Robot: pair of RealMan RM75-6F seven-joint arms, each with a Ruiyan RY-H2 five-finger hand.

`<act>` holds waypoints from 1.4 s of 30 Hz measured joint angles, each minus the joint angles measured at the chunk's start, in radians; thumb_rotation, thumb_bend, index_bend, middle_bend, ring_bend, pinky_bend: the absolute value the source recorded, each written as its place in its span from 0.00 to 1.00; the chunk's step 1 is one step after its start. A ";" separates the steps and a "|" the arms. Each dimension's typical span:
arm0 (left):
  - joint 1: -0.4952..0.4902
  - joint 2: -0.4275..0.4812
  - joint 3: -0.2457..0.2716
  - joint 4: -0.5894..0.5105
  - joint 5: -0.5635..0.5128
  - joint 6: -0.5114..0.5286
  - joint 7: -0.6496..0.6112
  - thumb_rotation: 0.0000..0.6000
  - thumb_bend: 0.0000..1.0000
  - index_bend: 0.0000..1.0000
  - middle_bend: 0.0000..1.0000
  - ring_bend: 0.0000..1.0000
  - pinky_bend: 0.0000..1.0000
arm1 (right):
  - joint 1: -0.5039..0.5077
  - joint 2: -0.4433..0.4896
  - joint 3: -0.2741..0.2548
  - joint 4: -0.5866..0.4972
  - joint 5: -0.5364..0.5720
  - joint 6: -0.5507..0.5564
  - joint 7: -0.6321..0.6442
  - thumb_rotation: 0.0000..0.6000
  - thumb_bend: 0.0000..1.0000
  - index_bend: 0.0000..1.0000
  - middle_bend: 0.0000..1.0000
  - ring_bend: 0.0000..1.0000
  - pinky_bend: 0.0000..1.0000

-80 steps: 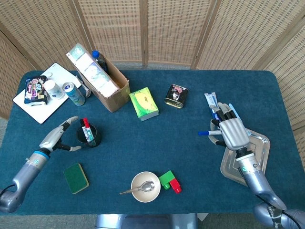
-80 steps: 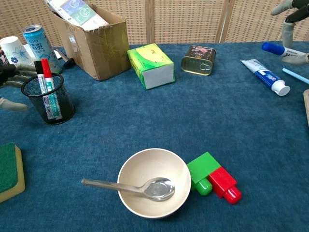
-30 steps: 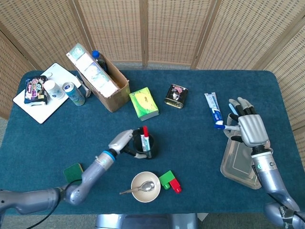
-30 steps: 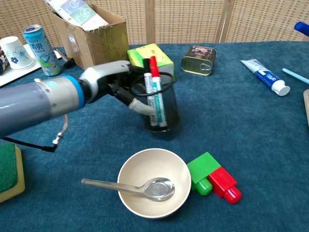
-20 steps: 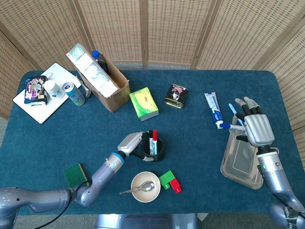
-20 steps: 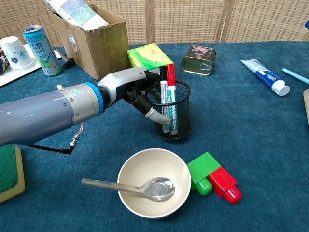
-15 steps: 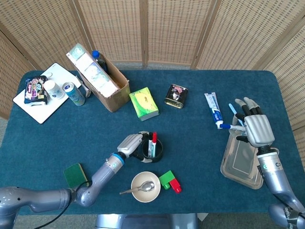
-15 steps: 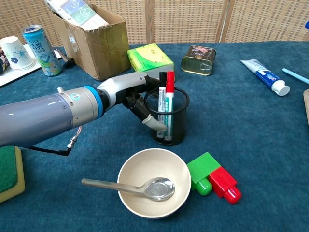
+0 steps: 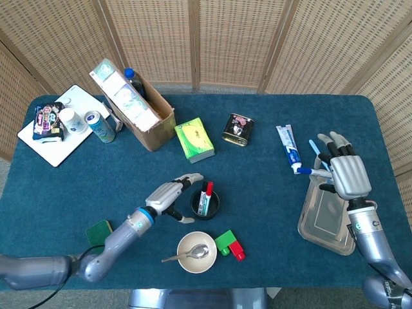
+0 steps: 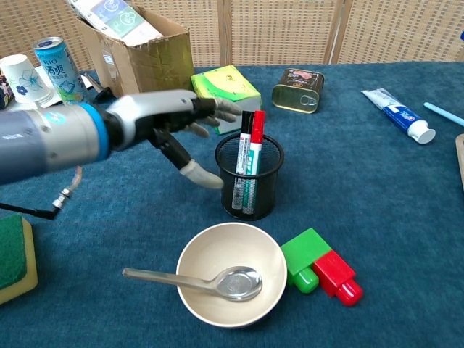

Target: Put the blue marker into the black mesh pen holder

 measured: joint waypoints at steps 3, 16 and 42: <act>0.026 0.083 0.007 -0.077 0.044 0.019 -0.007 1.00 0.14 0.05 0.00 0.00 0.08 | -0.002 -0.001 -0.001 0.000 -0.001 0.002 0.003 1.00 0.48 0.61 0.16 0.01 0.14; 0.232 0.527 0.086 -0.312 0.250 0.196 -0.065 1.00 0.14 0.07 0.00 0.00 0.07 | -0.002 -0.023 -0.001 -0.029 -0.020 0.013 0.041 1.00 0.48 0.62 0.16 0.01 0.14; 0.681 0.835 0.251 -0.296 0.403 0.619 -0.209 1.00 0.14 0.09 0.00 0.00 0.03 | -0.026 -0.063 0.034 -0.139 0.000 0.039 0.276 1.00 0.48 0.62 0.17 0.01 0.14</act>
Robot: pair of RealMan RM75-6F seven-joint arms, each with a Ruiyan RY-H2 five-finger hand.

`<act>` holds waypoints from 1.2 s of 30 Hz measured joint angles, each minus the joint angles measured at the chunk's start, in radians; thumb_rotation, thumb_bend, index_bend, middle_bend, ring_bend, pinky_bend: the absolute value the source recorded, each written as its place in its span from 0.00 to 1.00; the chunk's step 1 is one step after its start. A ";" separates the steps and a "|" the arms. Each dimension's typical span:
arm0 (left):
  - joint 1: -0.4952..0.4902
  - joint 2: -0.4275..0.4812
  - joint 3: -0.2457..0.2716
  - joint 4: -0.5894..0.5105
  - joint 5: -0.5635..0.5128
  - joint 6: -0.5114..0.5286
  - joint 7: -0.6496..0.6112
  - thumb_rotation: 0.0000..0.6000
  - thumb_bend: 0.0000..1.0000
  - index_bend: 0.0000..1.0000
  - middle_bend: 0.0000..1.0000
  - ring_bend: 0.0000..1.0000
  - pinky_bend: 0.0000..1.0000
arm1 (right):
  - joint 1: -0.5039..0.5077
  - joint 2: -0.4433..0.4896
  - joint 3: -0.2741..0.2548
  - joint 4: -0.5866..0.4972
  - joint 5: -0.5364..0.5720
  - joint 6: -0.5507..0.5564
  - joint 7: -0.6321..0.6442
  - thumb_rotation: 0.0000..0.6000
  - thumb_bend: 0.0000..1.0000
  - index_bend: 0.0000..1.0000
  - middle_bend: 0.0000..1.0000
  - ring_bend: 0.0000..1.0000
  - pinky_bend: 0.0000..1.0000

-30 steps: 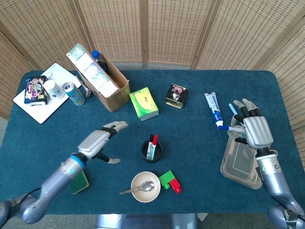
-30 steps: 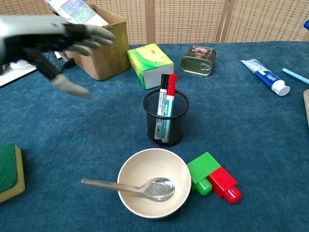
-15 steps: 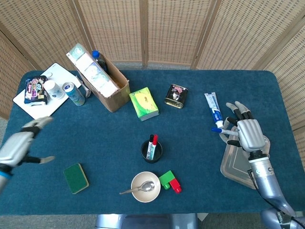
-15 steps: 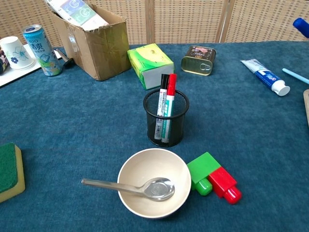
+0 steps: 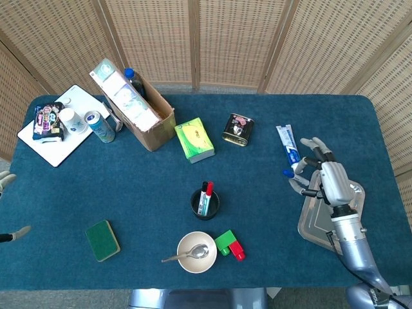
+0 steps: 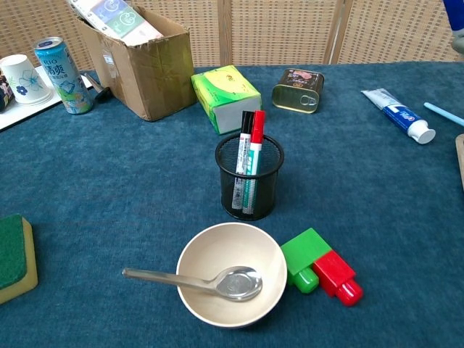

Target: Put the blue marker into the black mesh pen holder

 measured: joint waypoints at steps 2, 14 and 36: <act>0.009 -0.009 0.000 0.003 0.002 0.009 0.005 1.00 0.14 0.09 0.00 0.00 0.03 | 0.002 -0.008 0.003 -0.012 -0.003 0.000 0.025 1.00 0.48 0.62 0.17 0.00 0.14; 0.018 -0.017 -0.010 0.011 0.020 -0.001 0.001 1.00 0.14 0.09 0.00 0.00 0.04 | 0.032 -0.117 0.046 -0.150 -0.003 0.005 0.167 1.00 0.49 0.62 0.18 0.00 0.14; 0.014 -0.016 -0.037 0.046 0.005 -0.041 -0.049 1.00 0.14 0.09 0.00 0.00 0.04 | 0.167 -0.438 0.060 -0.066 0.067 -0.078 0.025 1.00 0.51 0.63 0.18 0.00 0.14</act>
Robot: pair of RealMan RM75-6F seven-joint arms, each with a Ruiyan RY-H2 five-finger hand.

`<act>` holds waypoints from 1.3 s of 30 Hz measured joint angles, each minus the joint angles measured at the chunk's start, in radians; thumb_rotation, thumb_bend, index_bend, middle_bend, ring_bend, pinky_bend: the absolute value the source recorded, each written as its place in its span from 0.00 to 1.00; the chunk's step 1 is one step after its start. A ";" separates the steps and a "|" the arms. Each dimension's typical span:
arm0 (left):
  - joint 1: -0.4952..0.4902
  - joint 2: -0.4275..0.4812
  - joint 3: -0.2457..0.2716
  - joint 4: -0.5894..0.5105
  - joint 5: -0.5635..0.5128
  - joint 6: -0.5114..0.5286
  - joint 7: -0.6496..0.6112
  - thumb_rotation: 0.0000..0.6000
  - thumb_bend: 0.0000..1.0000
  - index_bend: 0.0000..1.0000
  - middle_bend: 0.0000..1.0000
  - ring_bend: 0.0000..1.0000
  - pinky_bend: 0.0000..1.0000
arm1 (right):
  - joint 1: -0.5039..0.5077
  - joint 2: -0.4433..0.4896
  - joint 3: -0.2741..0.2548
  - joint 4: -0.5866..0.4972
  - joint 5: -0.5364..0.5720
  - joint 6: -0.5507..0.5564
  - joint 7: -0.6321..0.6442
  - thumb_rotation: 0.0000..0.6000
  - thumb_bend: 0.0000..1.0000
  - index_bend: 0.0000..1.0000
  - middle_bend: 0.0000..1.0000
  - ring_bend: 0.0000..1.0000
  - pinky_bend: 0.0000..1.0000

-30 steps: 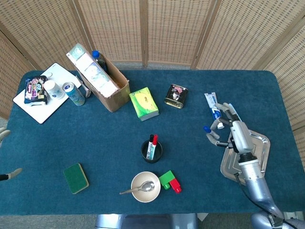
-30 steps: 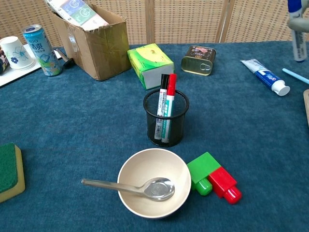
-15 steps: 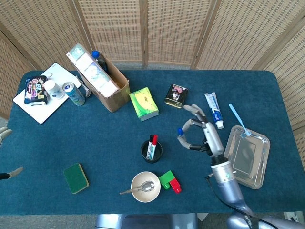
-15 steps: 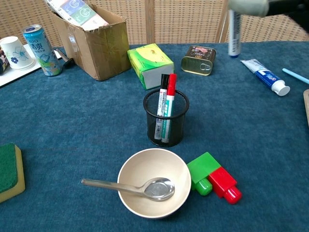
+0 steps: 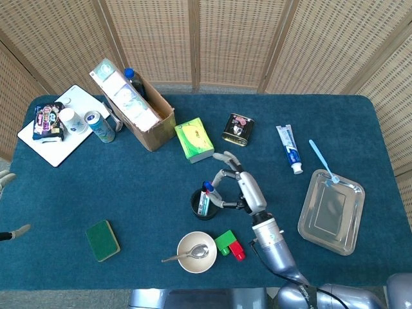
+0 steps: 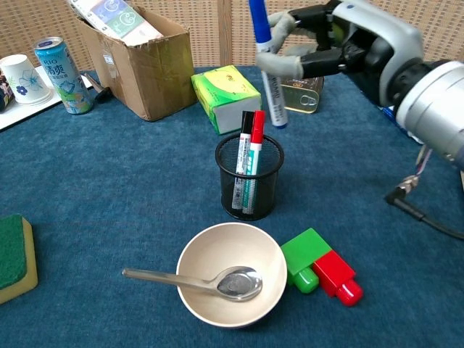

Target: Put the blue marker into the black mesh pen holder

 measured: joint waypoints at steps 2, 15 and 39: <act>0.000 -0.001 -0.002 0.001 -0.003 -0.002 0.000 1.00 0.14 0.09 0.00 0.00 0.04 | 0.006 -0.017 0.002 0.002 0.004 -0.003 -0.008 1.00 0.51 0.63 0.18 0.00 0.14; 0.002 0.000 -0.006 0.003 0.002 -0.012 -0.013 1.00 0.14 0.09 0.00 0.00 0.04 | 0.047 -0.115 0.017 0.064 0.061 -0.047 -0.044 1.00 0.51 0.63 0.18 0.00 0.14; 0.007 0.005 -0.016 0.008 -0.001 -0.019 -0.028 1.00 0.14 0.10 0.00 0.00 0.05 | 0.013 -0.108 -0.030 0.205 -0.029 -0.058 0.100 1.00 0.50 0.05 0.01 0.00 0.11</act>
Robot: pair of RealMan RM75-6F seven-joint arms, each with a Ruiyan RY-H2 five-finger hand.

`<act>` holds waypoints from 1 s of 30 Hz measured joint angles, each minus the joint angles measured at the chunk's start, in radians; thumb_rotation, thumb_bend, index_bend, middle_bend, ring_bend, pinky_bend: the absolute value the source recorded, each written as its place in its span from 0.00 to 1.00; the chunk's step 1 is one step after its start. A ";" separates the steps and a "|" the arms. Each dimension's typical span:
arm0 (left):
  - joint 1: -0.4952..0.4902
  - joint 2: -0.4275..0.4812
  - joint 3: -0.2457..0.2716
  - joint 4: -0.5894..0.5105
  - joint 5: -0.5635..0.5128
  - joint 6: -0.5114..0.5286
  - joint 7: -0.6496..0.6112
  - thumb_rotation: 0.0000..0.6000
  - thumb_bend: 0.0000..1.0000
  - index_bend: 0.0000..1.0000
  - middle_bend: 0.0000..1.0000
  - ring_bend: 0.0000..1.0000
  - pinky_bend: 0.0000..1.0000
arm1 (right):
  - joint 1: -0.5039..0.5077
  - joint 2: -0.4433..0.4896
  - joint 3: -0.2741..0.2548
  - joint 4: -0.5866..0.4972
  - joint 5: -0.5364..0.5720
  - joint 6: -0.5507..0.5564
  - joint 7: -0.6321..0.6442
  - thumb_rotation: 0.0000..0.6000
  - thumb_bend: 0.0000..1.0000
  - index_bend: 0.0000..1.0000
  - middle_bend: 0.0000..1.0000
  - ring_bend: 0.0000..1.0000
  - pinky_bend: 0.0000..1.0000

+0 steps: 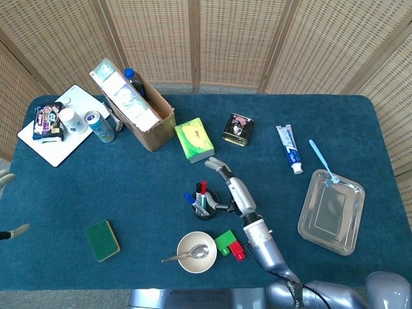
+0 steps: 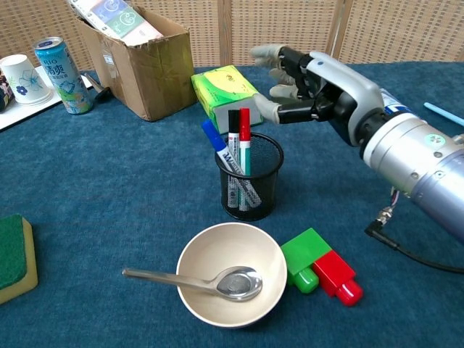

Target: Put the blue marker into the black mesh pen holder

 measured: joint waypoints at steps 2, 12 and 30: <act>0.000 0.000 0.000 0.000 0.004 -0.001 0.000 1.00 0.14 0.10 0.00 0.00 0.05 | -0.005 0.007 -0.005 -0.002 -0.015 0.009 0.003 1.00 0.50 0.05 0.00 0.00 0.11; 0.003 -0.012 -0.003 0.015 0.019 0.015 0.006 1.00 0.14 0.10 0.00 0.00 0.05 | -0.063 0.189 -0.029 -0.104 -0.108 0.102 -0.065 1.00 0.49 0.14 0.02 0.00 0.14; 0.082 -0.093 0.022 0.047 0.093 0.169 0.159 1.00 0.14 0.11 0.00 0.00 0.04 | -0.298 0.501 -0.175 0.124 -0.203 0.265 -0.072 1.00 0.39 0.26 0.07 0.00 0.10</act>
